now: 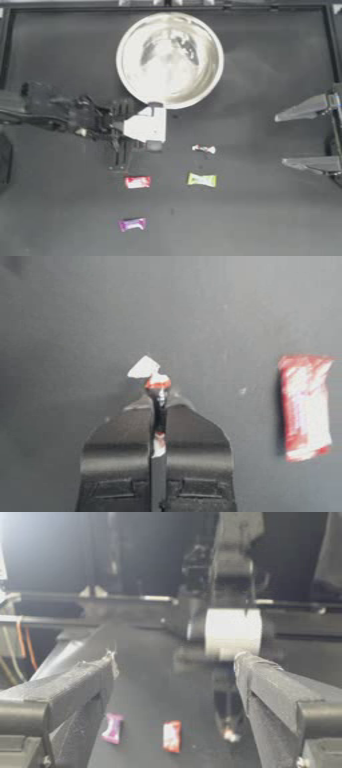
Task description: Put candies in bowl
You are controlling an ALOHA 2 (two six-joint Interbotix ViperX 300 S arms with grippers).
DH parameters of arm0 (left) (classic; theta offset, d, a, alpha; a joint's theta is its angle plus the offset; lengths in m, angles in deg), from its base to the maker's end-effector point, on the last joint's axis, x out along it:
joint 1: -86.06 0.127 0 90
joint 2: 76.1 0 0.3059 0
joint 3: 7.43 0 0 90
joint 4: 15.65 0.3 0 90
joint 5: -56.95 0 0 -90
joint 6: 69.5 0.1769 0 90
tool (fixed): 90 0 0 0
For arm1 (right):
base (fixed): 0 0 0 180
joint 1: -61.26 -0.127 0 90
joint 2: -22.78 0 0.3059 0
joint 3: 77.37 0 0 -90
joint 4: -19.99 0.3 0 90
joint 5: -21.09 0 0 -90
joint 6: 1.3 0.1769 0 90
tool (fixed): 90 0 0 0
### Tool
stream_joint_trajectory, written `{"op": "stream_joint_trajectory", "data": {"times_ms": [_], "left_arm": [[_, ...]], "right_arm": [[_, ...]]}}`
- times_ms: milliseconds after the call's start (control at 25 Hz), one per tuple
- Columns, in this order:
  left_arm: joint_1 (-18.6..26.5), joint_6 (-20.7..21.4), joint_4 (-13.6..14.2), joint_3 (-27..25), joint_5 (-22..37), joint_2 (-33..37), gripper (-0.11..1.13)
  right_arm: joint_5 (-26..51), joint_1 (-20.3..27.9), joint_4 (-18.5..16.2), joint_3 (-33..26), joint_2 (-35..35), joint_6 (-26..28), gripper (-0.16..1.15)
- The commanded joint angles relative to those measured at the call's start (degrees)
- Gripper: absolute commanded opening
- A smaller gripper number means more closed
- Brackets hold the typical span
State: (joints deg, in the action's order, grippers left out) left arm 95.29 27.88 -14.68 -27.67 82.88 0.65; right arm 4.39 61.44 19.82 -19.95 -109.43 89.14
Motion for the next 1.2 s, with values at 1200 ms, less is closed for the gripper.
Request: {"op": "stream_joint_trajectory", "data": {"times_ms": [1200], "left_arm": [[19.5,10.3,2.8,20.0,-2.4,-8.7,0.59]], "right_arm": [[-1.5,-0.1,0.5,0.6,0.4,-0.1,1.00]]}}
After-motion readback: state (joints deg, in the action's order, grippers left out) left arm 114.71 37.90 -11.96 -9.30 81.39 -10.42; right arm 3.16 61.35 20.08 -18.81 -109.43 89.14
